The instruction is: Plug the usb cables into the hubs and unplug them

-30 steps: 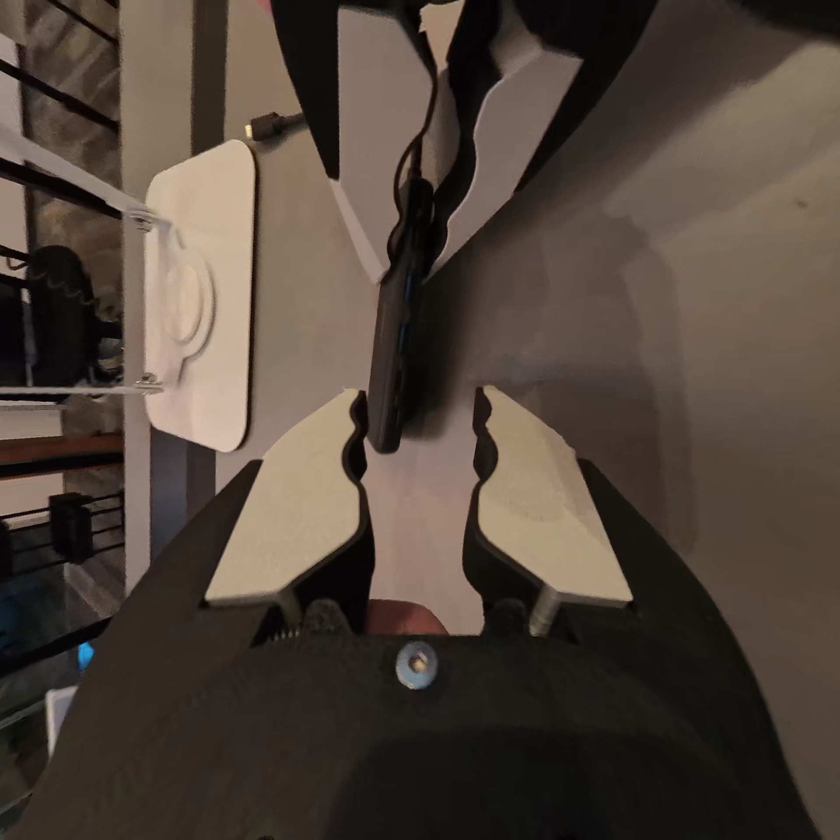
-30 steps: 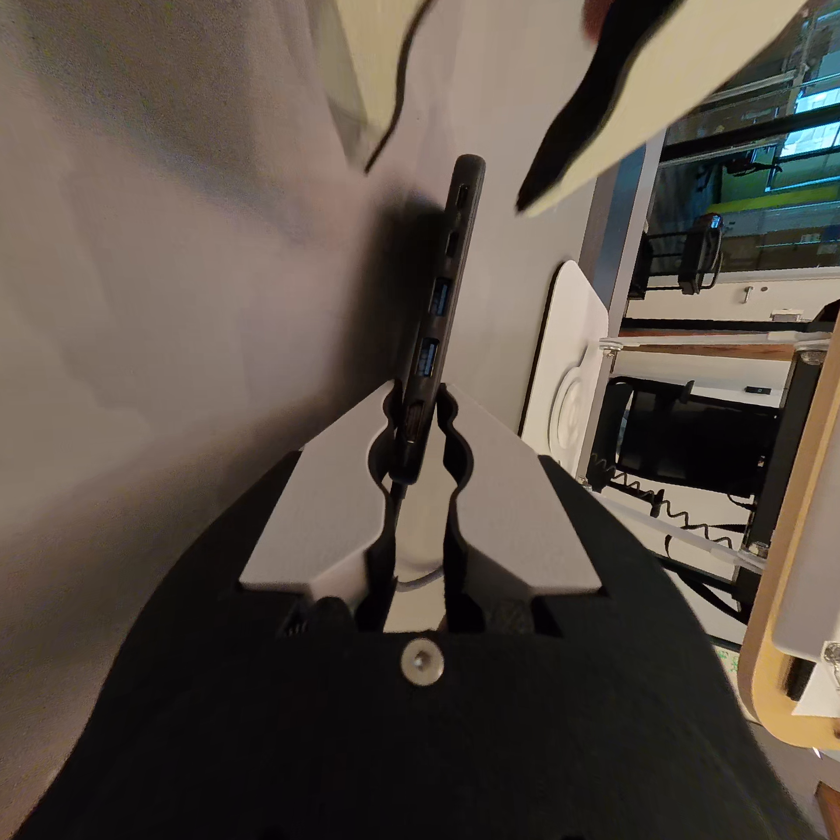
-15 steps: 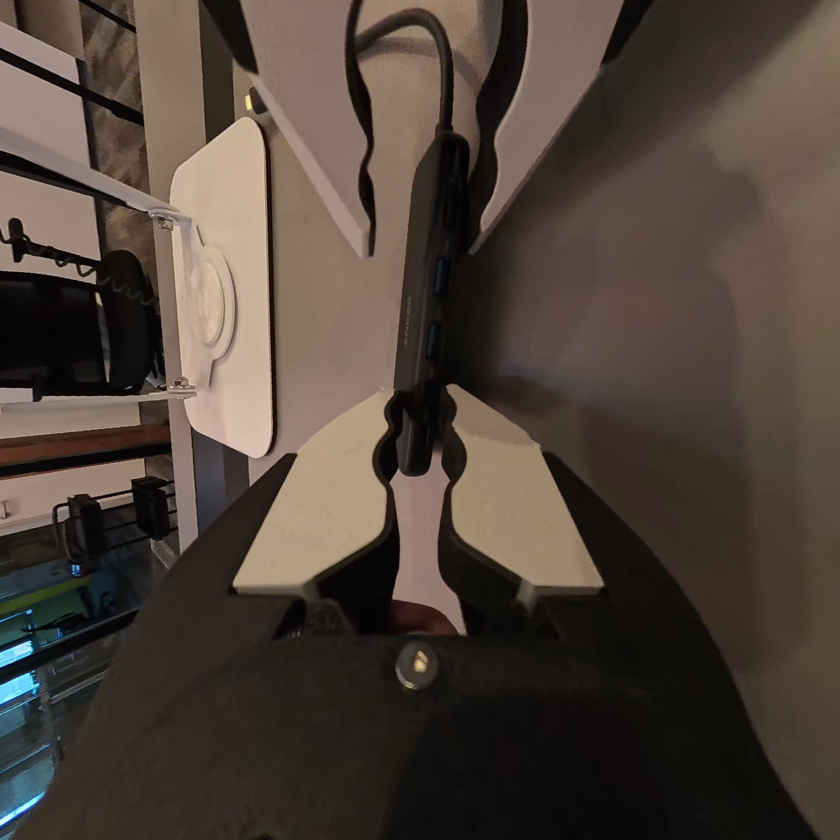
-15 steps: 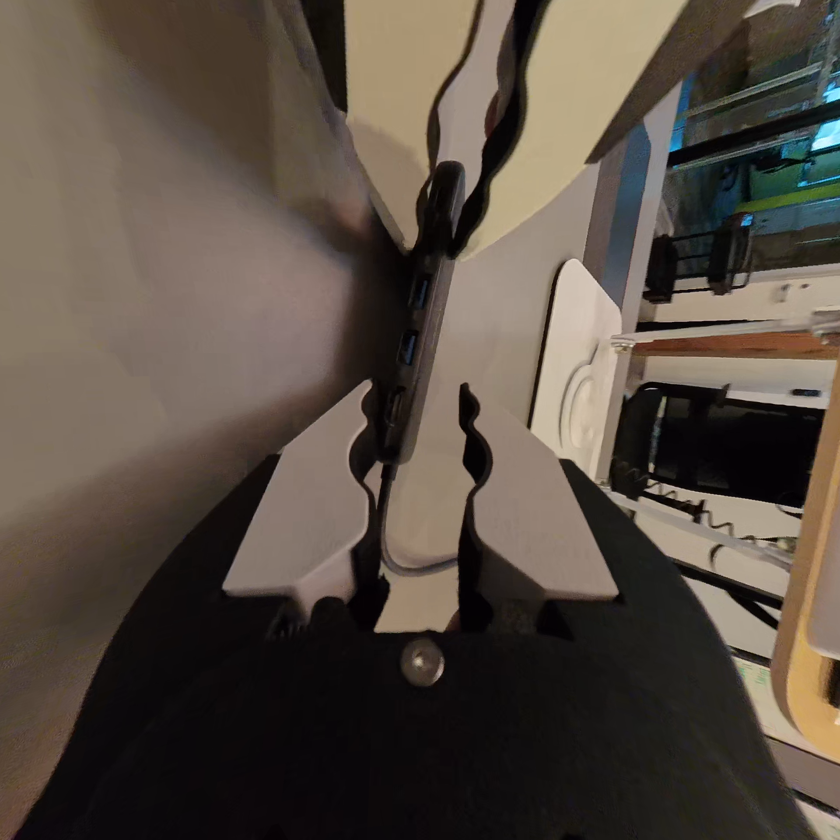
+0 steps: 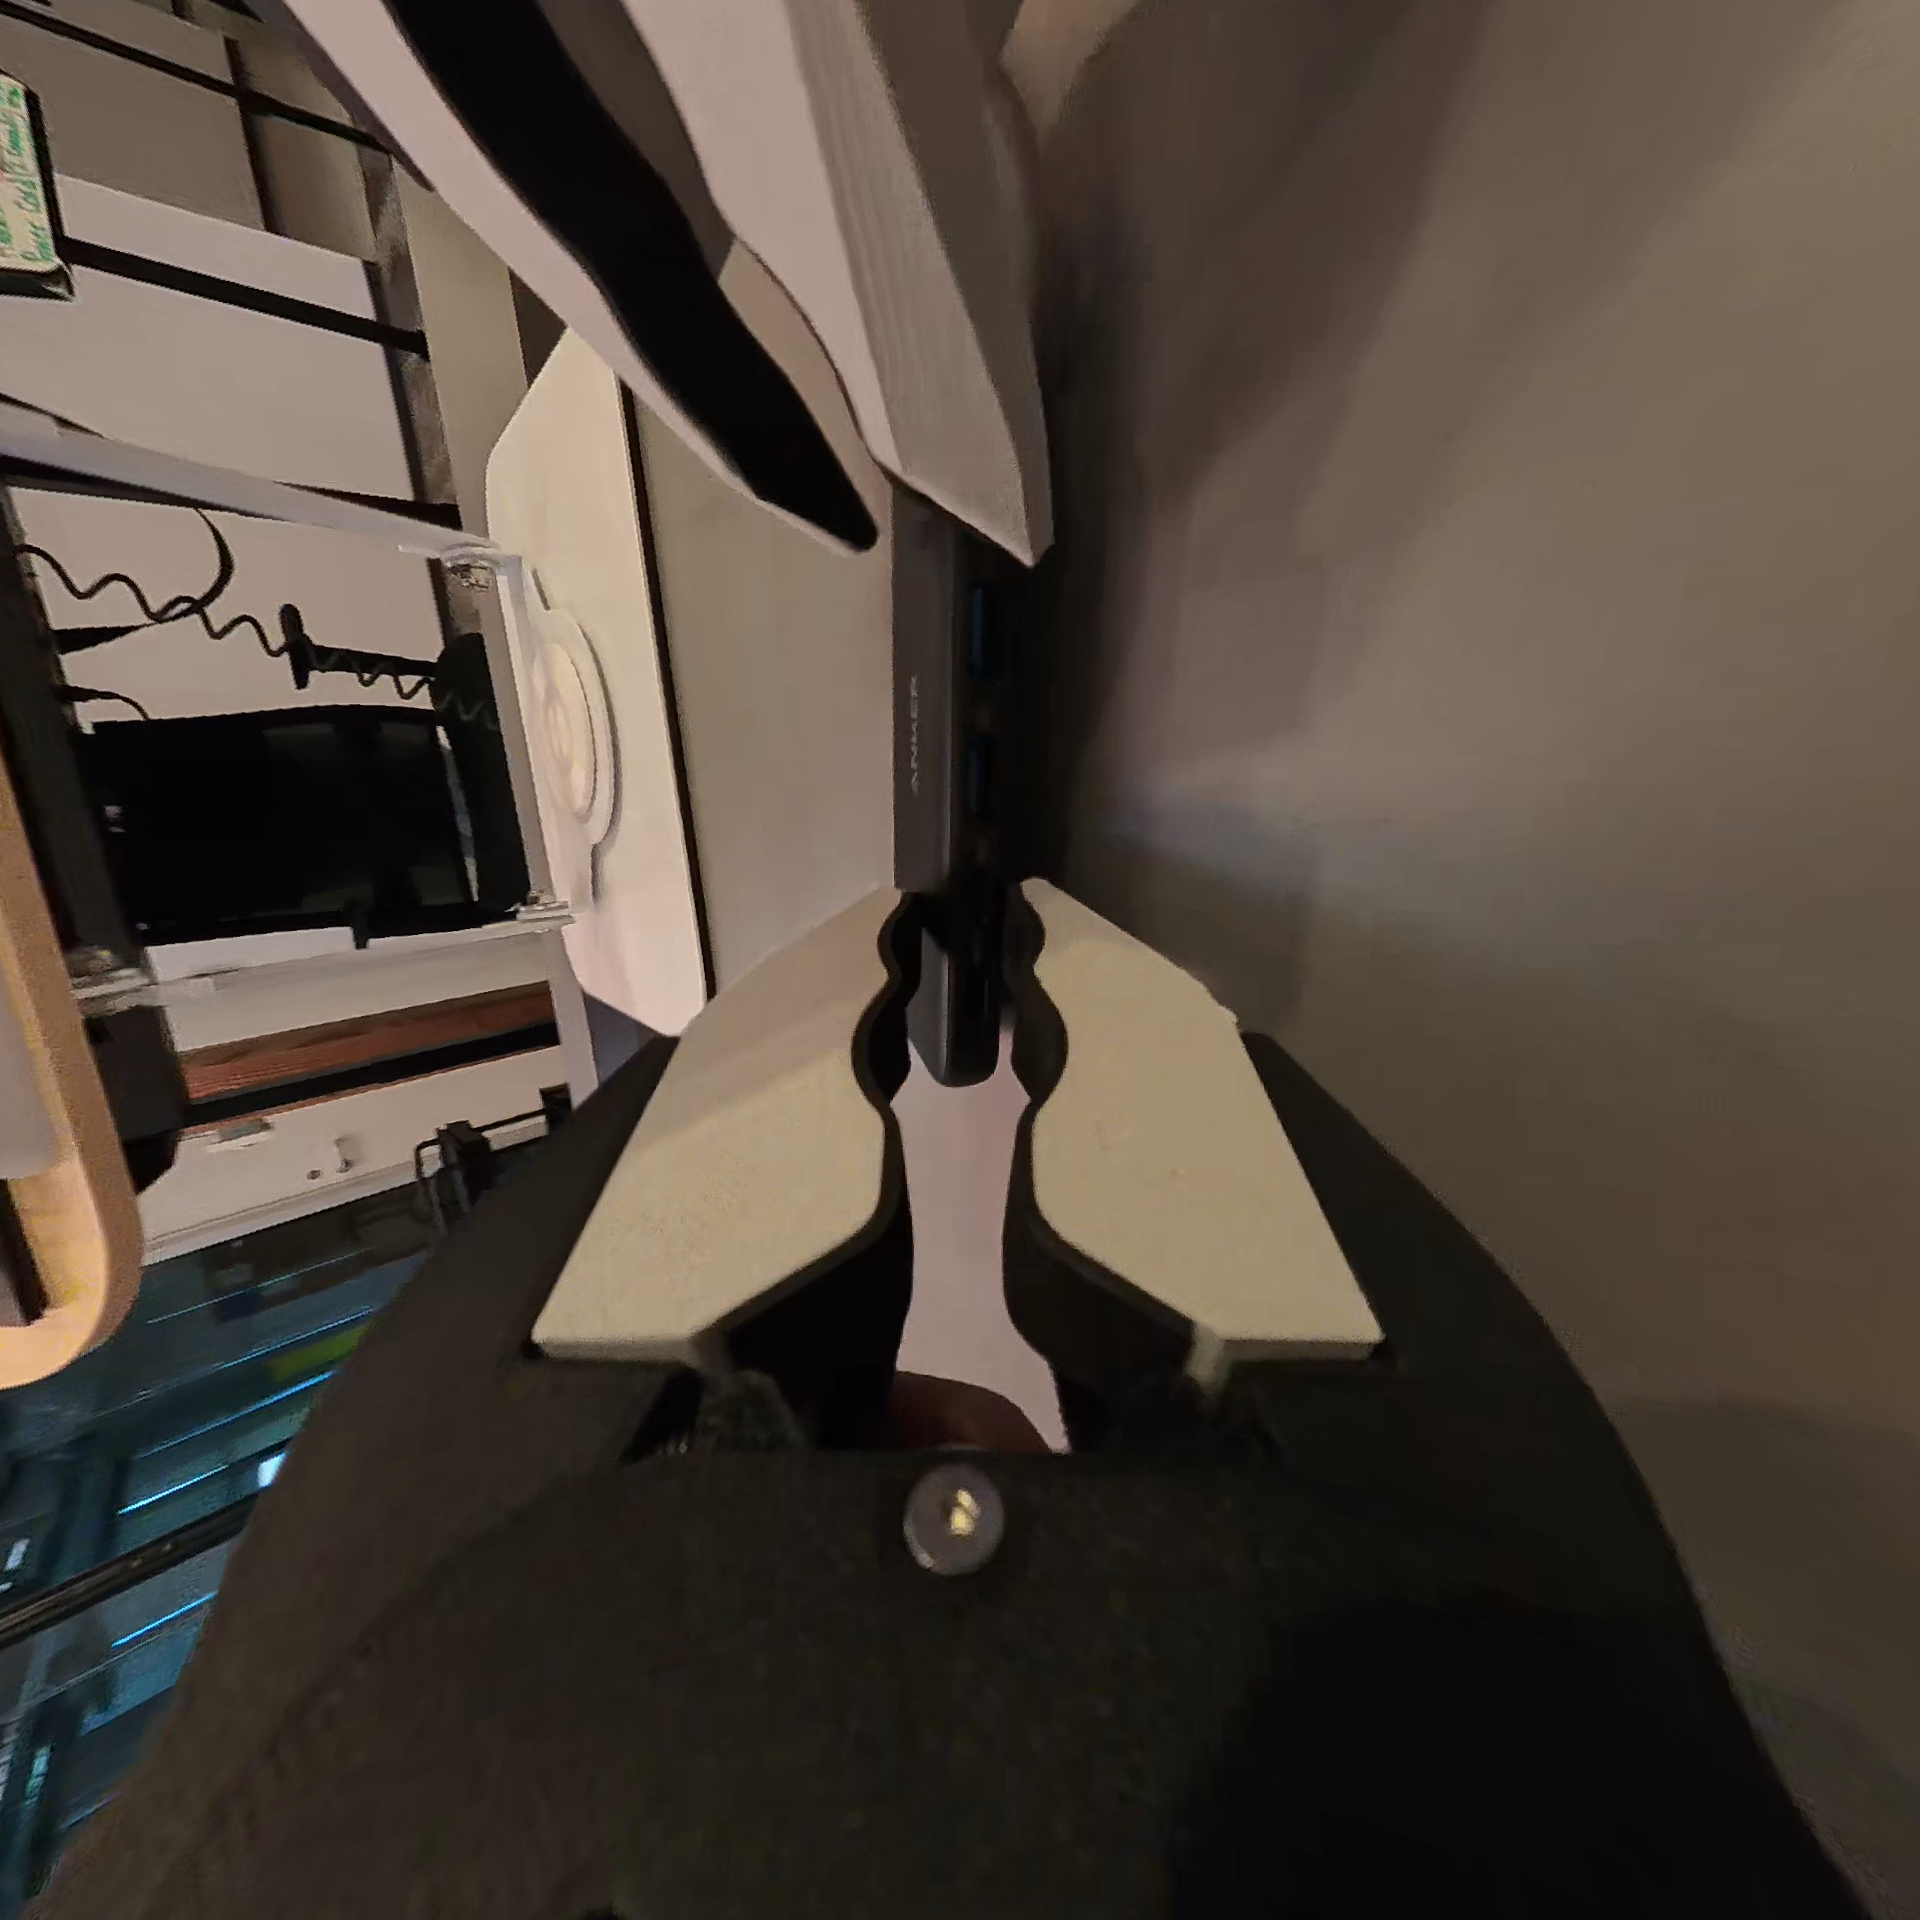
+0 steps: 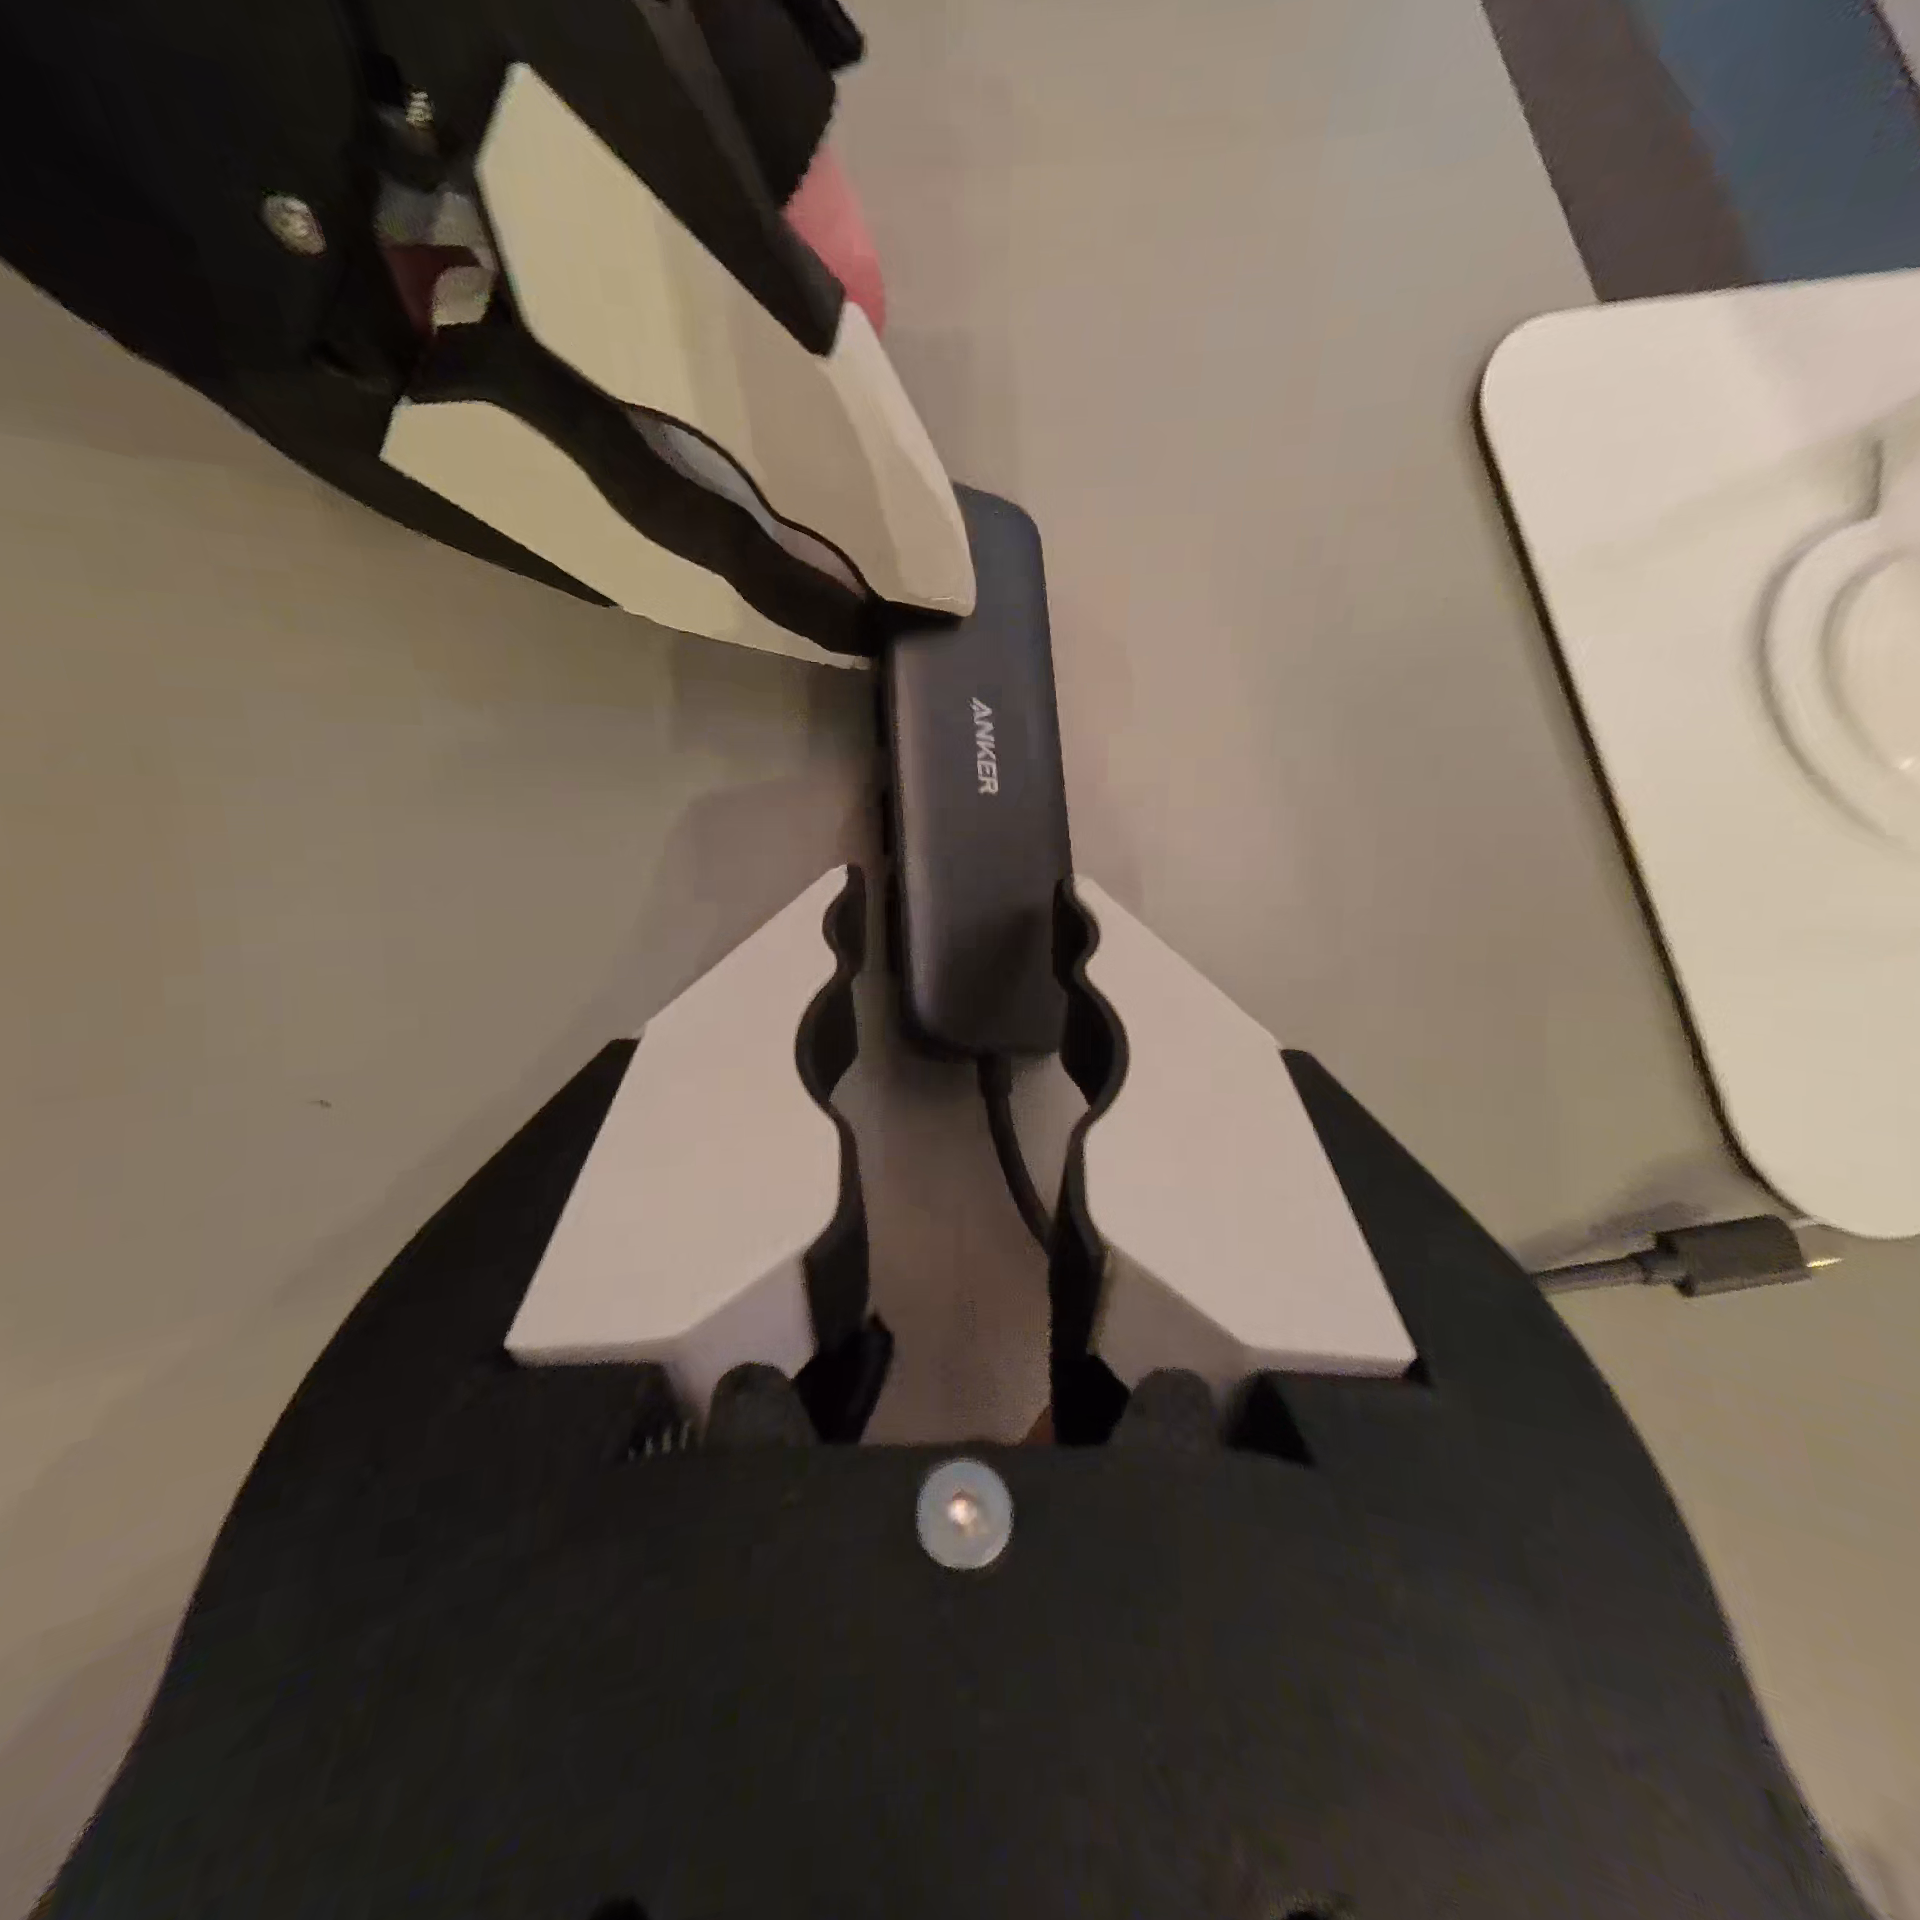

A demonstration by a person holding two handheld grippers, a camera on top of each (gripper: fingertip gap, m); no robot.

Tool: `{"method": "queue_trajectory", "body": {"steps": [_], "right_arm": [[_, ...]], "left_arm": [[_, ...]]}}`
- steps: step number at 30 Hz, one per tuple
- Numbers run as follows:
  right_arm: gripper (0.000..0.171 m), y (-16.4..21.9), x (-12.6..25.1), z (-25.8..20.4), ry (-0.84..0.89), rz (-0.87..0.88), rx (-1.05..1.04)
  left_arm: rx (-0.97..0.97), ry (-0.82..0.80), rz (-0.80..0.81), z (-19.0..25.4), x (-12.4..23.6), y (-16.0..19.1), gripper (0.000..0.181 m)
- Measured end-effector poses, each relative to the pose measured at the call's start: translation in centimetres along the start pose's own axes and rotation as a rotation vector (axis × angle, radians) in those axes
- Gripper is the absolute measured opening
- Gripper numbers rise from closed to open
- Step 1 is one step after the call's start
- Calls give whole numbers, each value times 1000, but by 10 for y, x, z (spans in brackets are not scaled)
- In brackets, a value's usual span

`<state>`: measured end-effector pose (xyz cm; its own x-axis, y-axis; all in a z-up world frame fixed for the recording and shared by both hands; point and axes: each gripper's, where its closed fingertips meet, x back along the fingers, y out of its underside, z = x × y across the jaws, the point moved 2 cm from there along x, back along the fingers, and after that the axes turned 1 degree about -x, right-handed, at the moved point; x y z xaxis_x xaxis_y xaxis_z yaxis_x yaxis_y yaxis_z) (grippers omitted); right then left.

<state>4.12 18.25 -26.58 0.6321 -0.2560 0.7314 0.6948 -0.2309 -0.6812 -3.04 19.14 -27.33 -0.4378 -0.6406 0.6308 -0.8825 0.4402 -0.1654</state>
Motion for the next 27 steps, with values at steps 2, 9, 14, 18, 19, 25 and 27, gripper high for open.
{"method": "queue_trajectory", "body": {"steps": [2, 9, 14, 18, 19, 25, 27], "right_arm": [[32, 2, -2, 0, -18, -3, -41], [30, 3, -2, 0, 0, -16, -14], [29, 4, -1, -1, 0, -13, 1], [28, 5, -1, -1, 8, -20, 23], [29, 5, -1, -2, 8, -23, 29], [41, 4, -1, -2, 8, -21, 54], [41, -1, 0, -2, 18, -3, 62]], "left_arm": [[-37, -5, -12, 2, 0, 0, 16], [-90, -9, -46, 6, 3, -1, 16], [-52, 42, -79, 7, 14, 3, 31], [5, 20, -84, -1, 37, 14, 40], [33, 11, -83, -4, 46, 18, 40], [159, -91, -128, -31, 124, 75, 38], [164, -123, -198, -37, 150, 110, 37]]}}
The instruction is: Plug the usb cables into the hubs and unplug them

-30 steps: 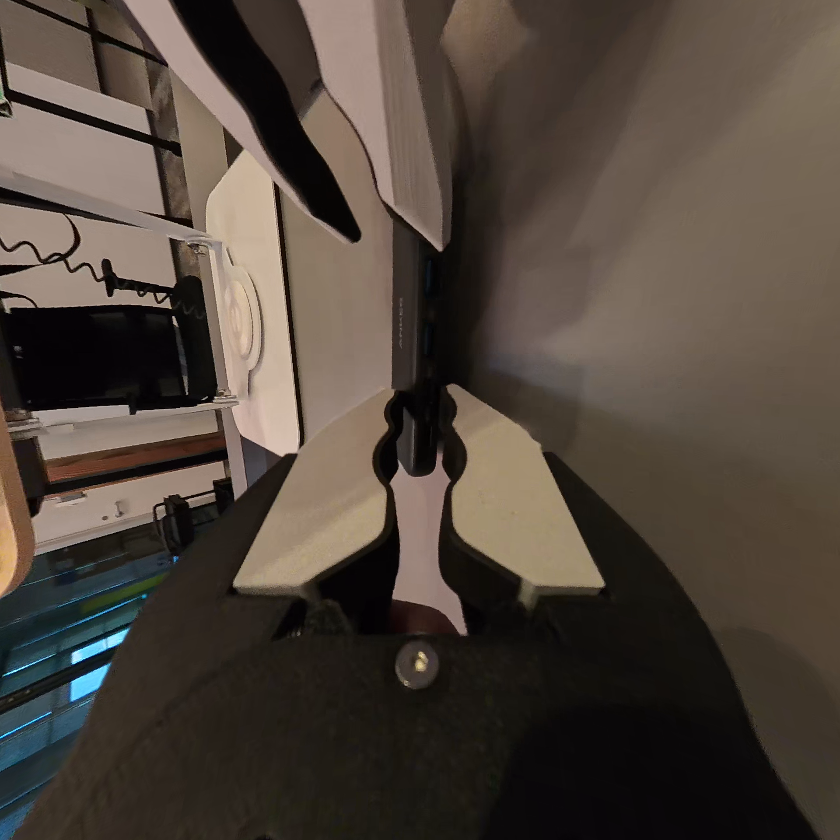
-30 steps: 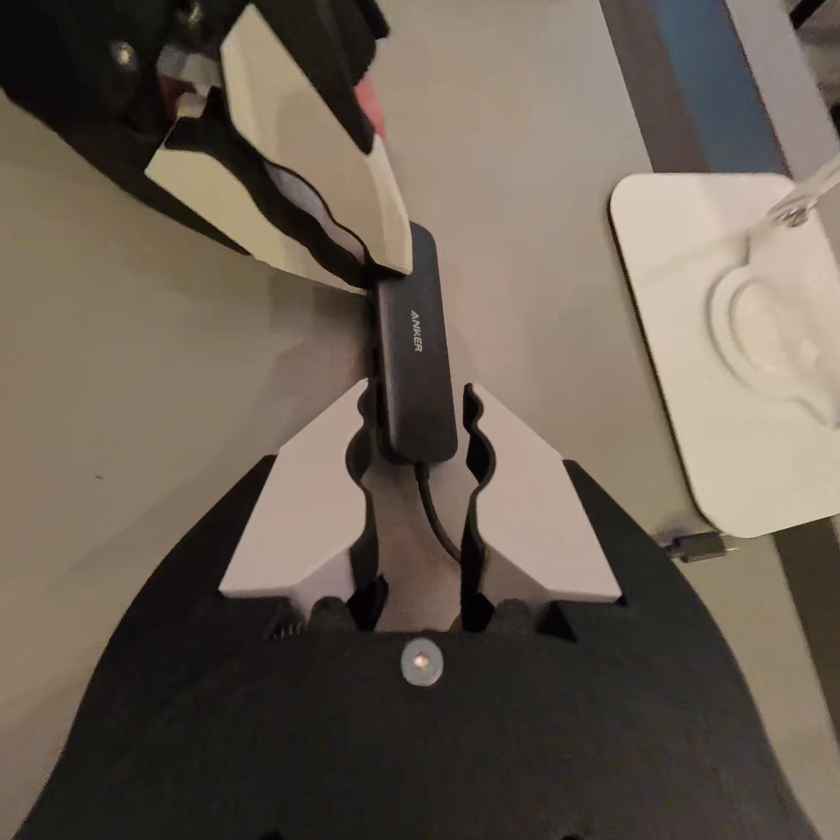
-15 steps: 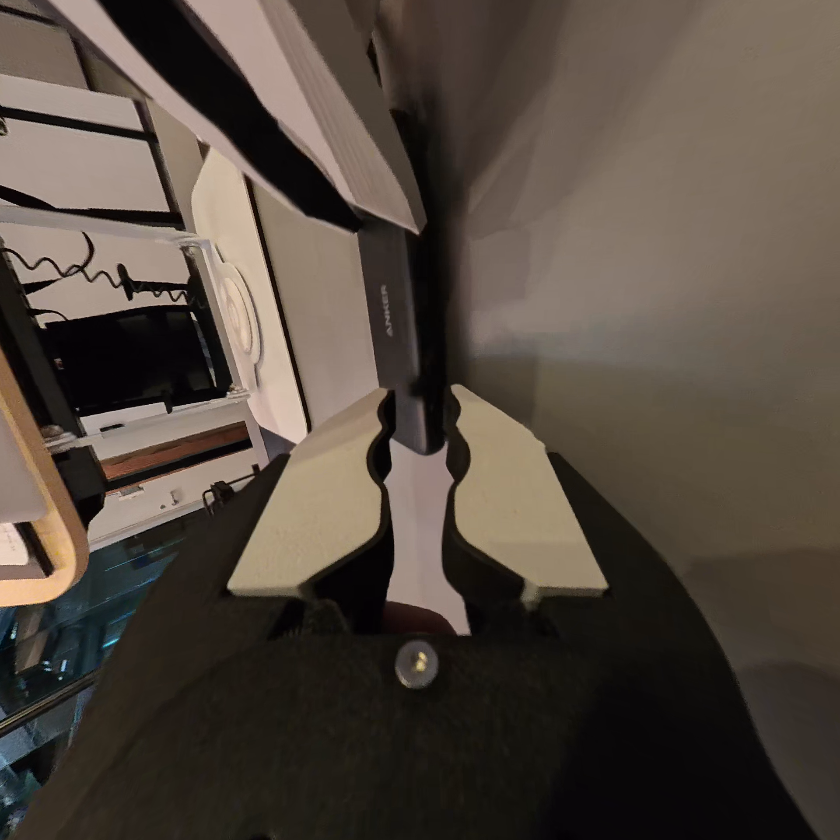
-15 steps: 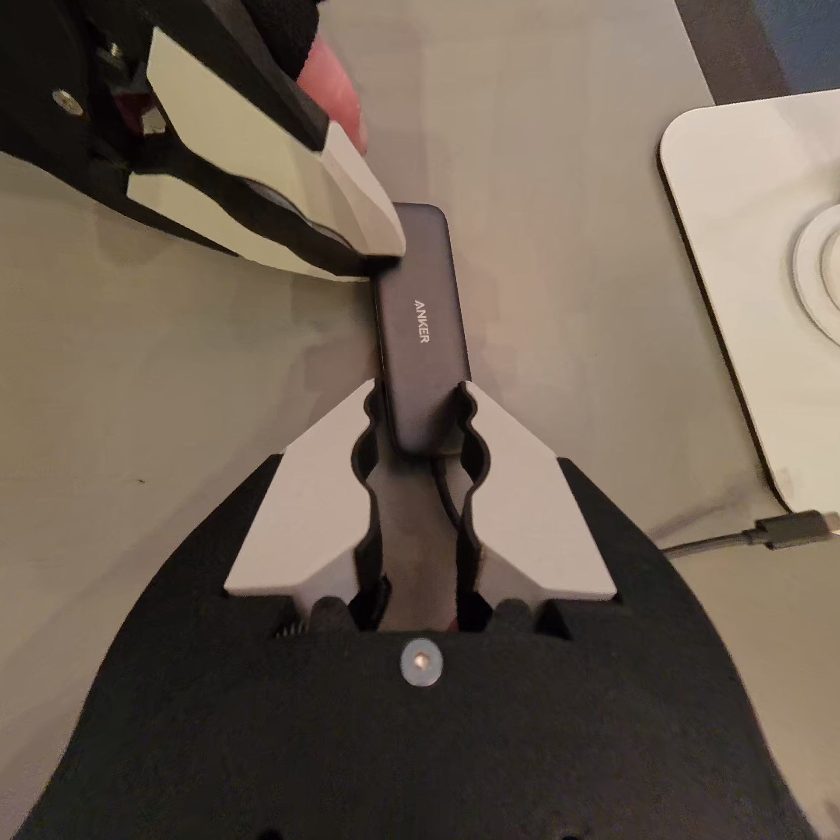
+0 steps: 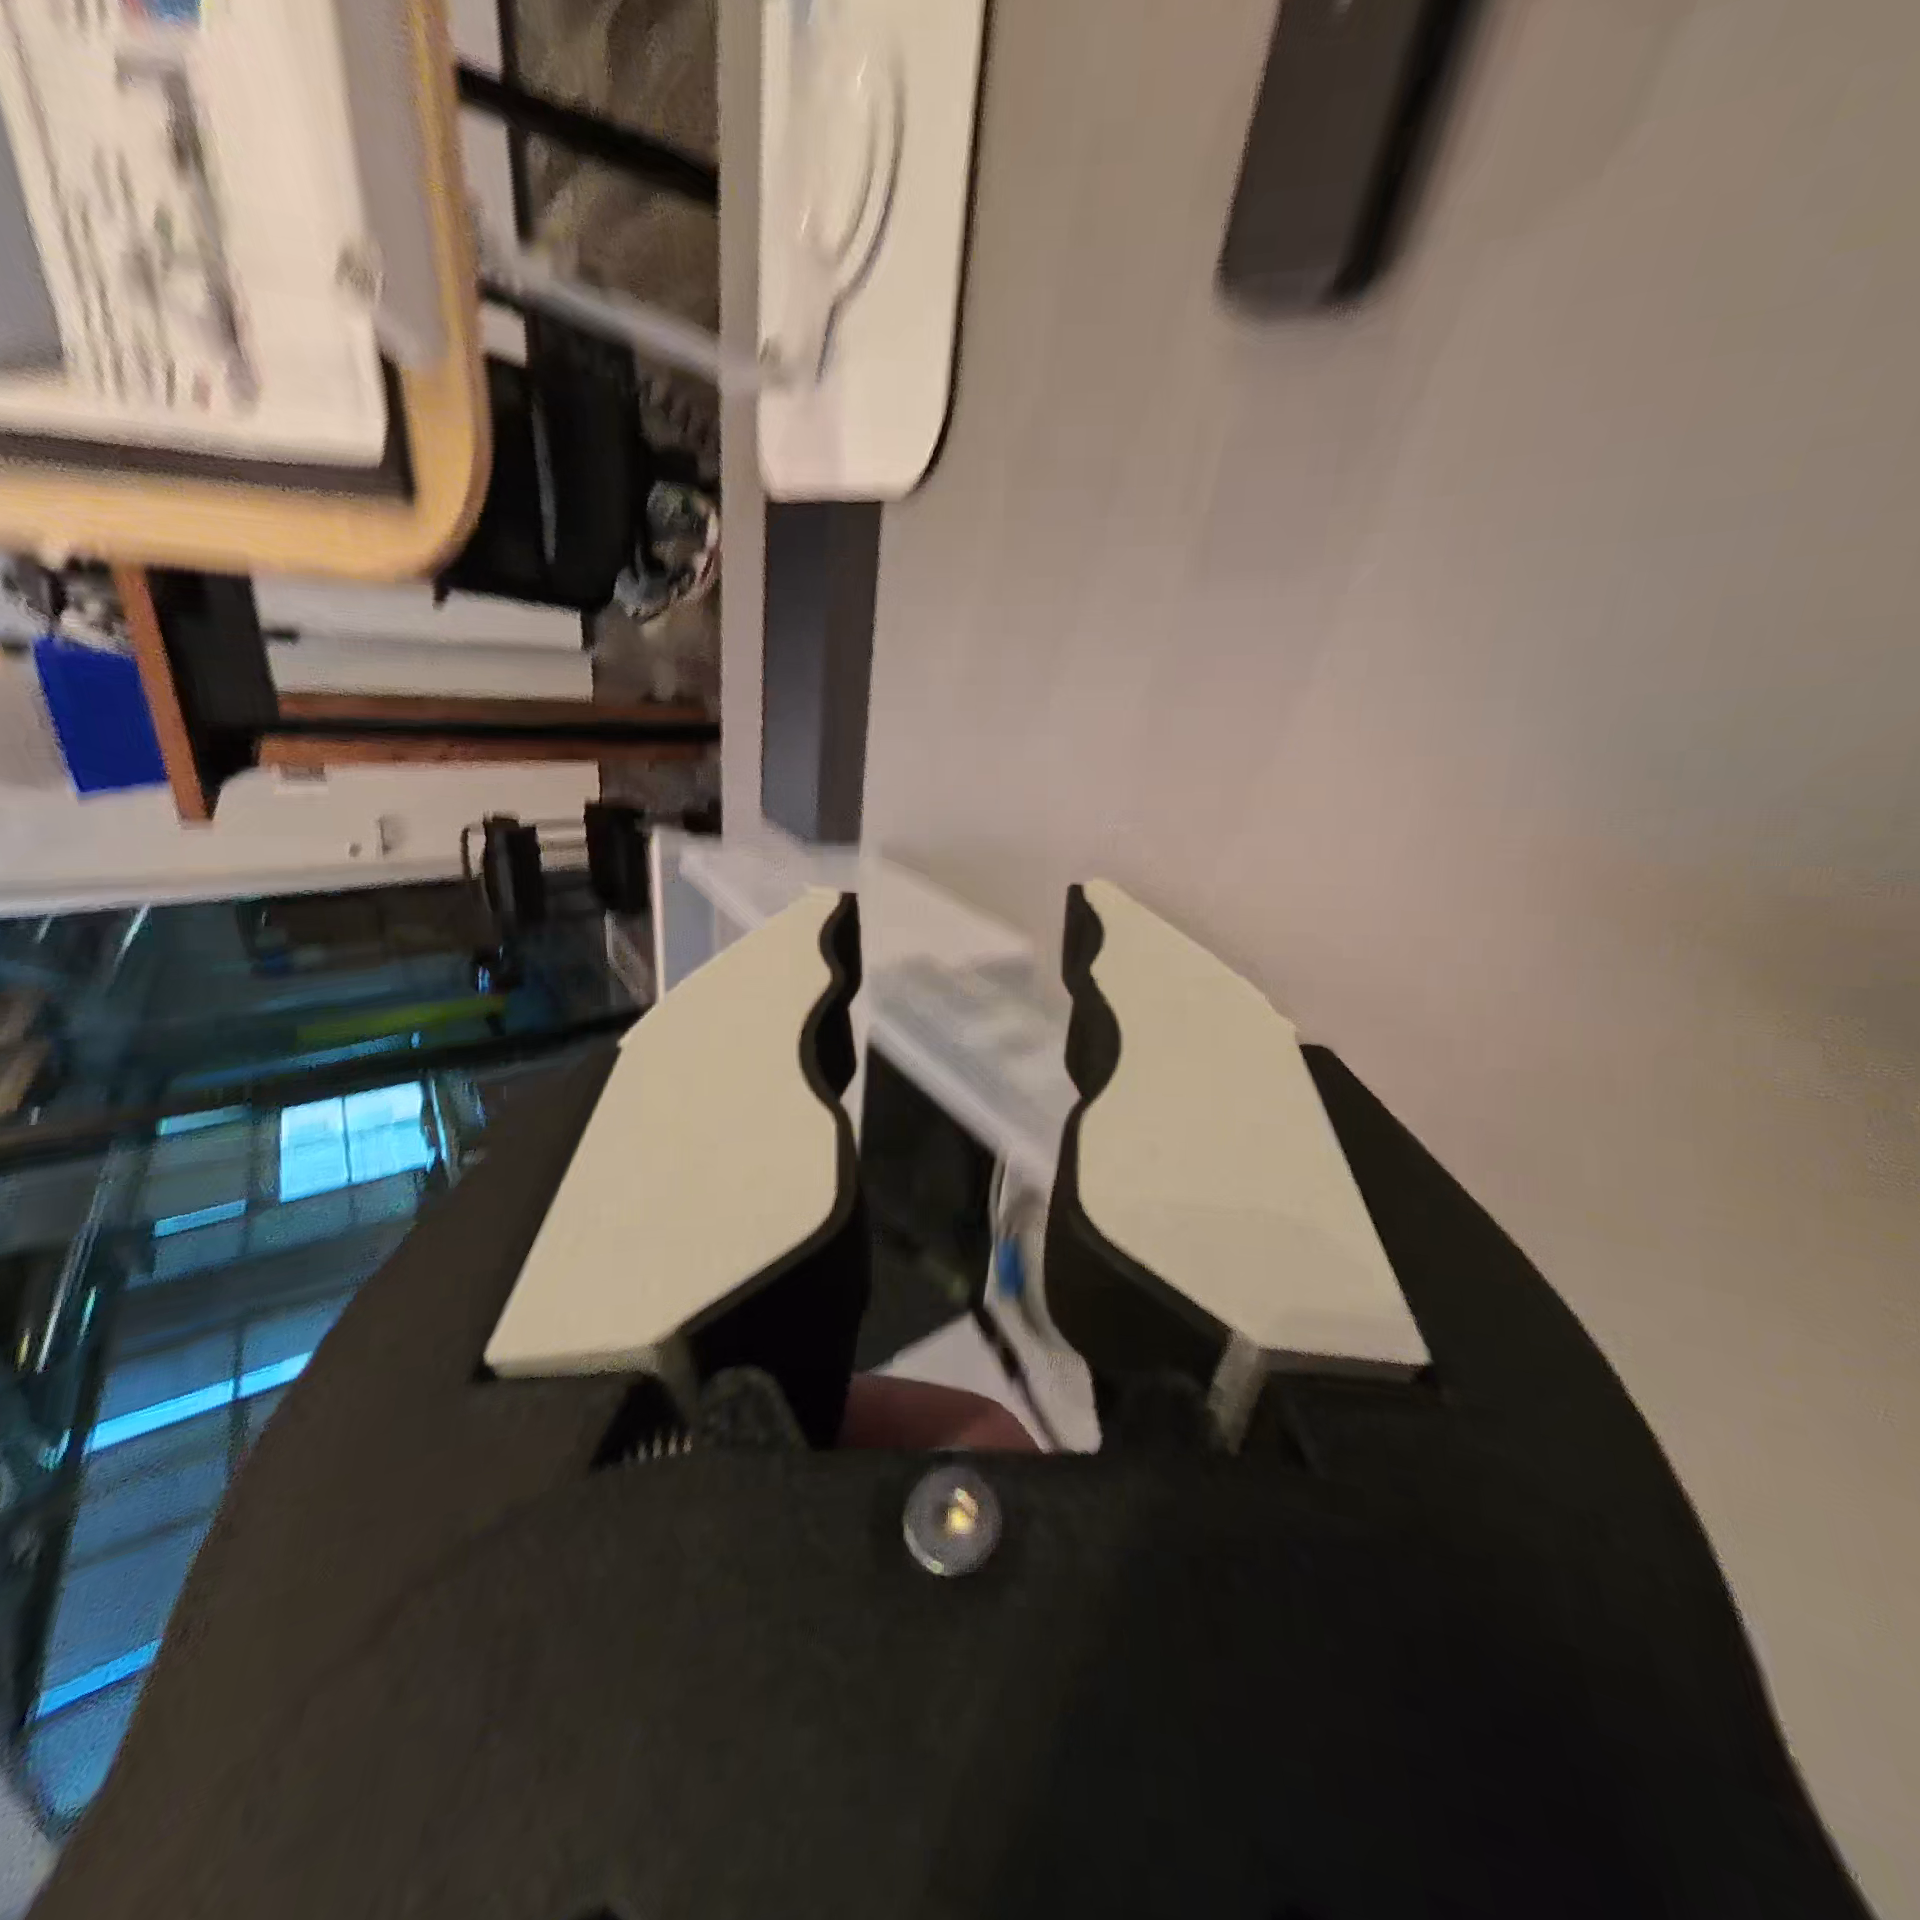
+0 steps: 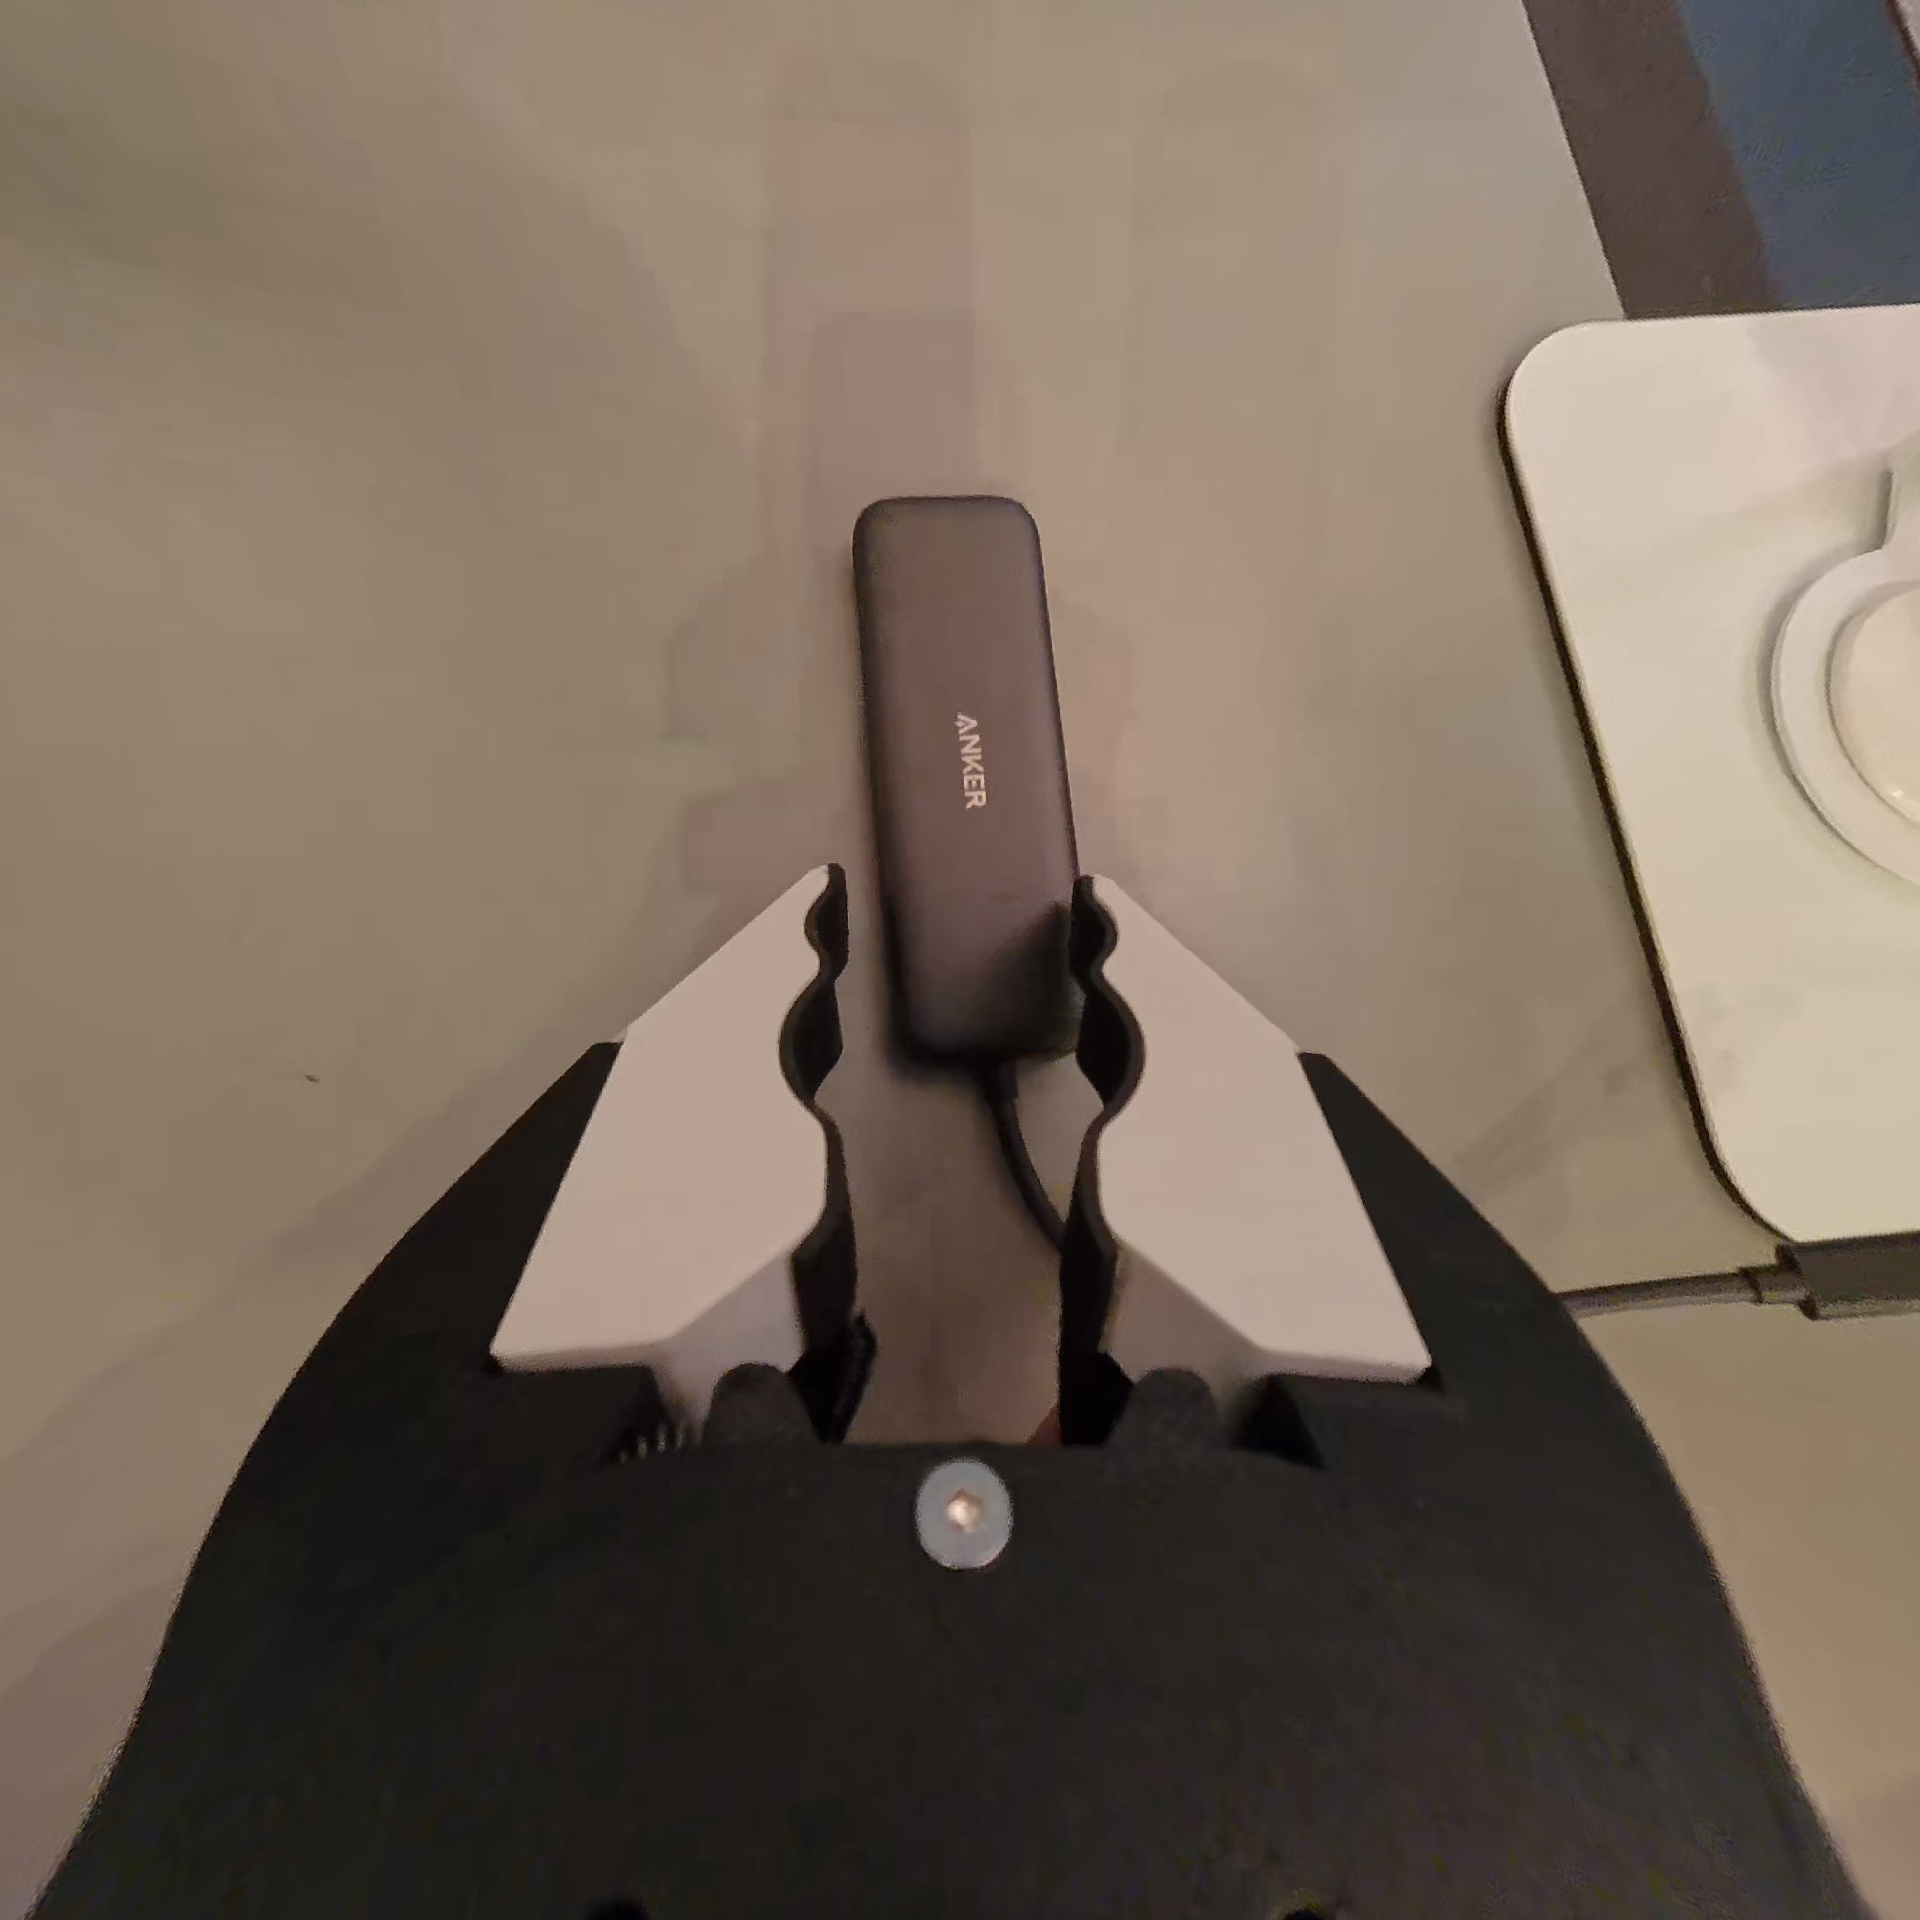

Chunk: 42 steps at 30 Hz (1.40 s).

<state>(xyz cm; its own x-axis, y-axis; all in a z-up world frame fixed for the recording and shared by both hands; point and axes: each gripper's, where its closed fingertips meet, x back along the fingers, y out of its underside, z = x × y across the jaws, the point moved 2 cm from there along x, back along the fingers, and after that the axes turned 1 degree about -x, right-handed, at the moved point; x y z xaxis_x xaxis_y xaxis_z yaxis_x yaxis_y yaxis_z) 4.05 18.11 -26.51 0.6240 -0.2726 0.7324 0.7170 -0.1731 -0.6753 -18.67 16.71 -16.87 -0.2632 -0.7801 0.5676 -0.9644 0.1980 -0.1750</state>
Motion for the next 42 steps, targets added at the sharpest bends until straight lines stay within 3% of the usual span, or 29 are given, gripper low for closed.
{"method": "queue_trajectory", "body": {"steps": [6, 13, 20, 31, 42], "right_arm": [[36, -12, 7, 3, 18, 69, -6], [37, -6, 7, 7, 12, 87, -35], [36, -7, 8, 8, 17, 99, -29], [35, -3, 6, 5, -2, 99, -20], [34, 0, 10, 5, 0, 103, -11]], "left_arm": [[134, 49, -95, -14, 29, 95, 37], [219, 186, -84, 10, 25, 142, 38], [98, 295, -59, 11, -4, 147, 31], [-151, 758, -118, 39, -53, 157, 20], [-269, 872, -155, 57, -63, 162, 18]]}}
